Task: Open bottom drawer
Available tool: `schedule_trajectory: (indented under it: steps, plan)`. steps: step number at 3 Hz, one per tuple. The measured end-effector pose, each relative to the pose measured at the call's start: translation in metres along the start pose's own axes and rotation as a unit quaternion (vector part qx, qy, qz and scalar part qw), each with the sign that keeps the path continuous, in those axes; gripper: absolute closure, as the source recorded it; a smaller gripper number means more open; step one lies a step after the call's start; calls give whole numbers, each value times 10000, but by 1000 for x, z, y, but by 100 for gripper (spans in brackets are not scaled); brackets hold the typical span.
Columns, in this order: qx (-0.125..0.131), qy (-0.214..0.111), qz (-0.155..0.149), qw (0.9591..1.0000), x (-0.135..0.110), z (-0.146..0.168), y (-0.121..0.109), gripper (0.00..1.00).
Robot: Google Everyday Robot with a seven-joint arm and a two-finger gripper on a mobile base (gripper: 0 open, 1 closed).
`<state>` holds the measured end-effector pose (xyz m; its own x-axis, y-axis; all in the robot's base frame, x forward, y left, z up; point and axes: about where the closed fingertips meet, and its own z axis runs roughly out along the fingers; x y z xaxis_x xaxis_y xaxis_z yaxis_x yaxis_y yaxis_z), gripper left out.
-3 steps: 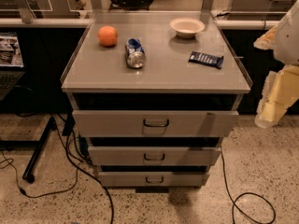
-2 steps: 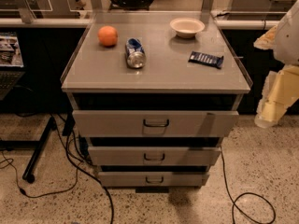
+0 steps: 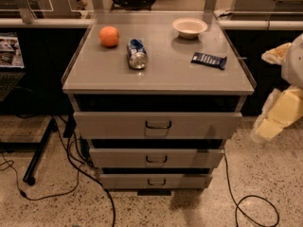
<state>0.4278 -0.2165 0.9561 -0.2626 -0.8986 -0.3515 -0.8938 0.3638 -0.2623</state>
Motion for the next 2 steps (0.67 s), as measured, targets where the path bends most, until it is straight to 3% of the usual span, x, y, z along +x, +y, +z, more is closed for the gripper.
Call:
schedule_trajectory:
  steps: [1,2]
  plan:
    - [215,-501,332,9980,10,21,12,0]
    - [417,-678,499,9956,14,50,14,0]
